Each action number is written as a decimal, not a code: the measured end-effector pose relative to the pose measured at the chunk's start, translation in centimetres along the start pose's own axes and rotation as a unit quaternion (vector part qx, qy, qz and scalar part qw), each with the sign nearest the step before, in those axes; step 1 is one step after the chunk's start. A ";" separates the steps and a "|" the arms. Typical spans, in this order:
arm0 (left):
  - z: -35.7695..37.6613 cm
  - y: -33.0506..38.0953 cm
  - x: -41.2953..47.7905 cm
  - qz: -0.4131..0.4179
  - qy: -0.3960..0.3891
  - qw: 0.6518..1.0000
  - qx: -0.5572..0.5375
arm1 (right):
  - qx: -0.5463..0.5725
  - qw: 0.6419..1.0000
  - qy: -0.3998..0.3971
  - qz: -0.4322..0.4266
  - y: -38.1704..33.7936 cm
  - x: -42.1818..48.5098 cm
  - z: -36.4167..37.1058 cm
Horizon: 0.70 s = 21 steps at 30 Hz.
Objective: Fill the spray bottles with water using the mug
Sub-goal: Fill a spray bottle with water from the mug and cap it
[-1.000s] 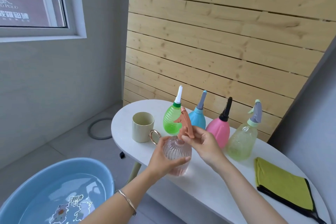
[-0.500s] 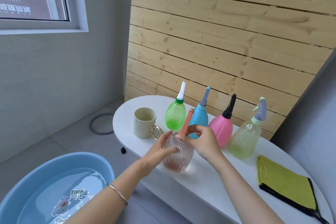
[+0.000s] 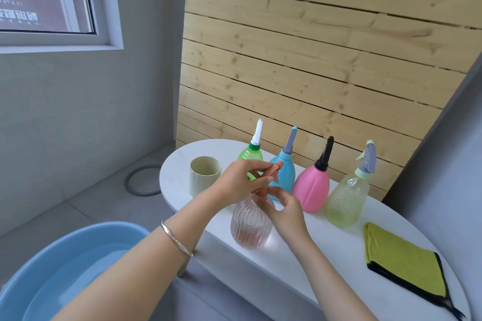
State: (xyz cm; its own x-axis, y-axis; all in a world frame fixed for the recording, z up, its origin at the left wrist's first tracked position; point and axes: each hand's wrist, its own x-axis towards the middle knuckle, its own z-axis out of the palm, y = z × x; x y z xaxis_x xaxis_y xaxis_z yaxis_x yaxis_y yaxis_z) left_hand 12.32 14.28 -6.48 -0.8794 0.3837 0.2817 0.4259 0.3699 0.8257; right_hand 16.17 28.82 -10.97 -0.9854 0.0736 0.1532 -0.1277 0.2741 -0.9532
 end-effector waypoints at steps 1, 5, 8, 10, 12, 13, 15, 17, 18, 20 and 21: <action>0.1 0.1 -0.2 -0.001 -0.011 1.000 -0.030 | 0.003 1.000 0.003 0.008 0.2 -0.2 -0.4; 0.0 0.9 -1.0 0.010 -0.027 0.996 -0.079 | 0.015 0.999 0.048 0.004 0.3 -0.1 -2.6; -0.3 0.9 -0.9 0.027 -0.020 0.999 -0.032 | 0.012 1.000 -0.005 -0.008 -0.6 0.6 -3.5; -0.2 0.9 -0.9 0.027 -0.025 0.999 -0.020 | -0.019 1.000 -0.012 -0.020 -0.9 0.7 -3.7; 0.0 0.2 -0.9 0.010 0.006 1.000 -0.020 | -0.039 0.998 0.008 -0.045 -1.0 0.5 -3.8; 0.0 -0.2 -1.0 -0.002 0.033 0.999 -0.021 | -0.037 0.998 0.020 -0.052 -1.1 0.2 -3.8; 0.0 -1.3 -1.2 -0.038 0.088 0.995 -0.030 | -0.020 0.997 0.042 -0.058 -1.1 -0.1 -3.7; 0.2 -2.0 -1.7 -0.070 0.119 0.989 -0.060 | -0.015 0.997 0.048 -0.065 -1.3 -0.5 -3.7; 0.4 -2.1 -2.0 -0.079 0.126 0.986 -0.071 | -0.016 0.996 0.048 -0.071 -1.4 -0.6 -3.6; 0.7 -2.0 -2.3 -0.090 0.136 0.982 -0.097 | -0.010 0.996 0.047 -0.078 -1.7 -0.7 -3.5; 0.9 -1.9 -2.4 -0.093 0.140 0.979 -0.114 | -0.005 0.996 0.046 -0.081 -1.9 -0.8 -3.4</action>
State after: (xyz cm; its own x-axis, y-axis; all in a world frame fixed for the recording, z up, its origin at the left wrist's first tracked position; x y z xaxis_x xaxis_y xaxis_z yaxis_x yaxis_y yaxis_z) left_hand 13.82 13.43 -9.16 -0.9749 0.0686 0.2119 0.2215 0.2013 0.9542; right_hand 17.60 31.53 -8.38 -0.9376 0.1146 0.3282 -0.2824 0.2995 -0.9114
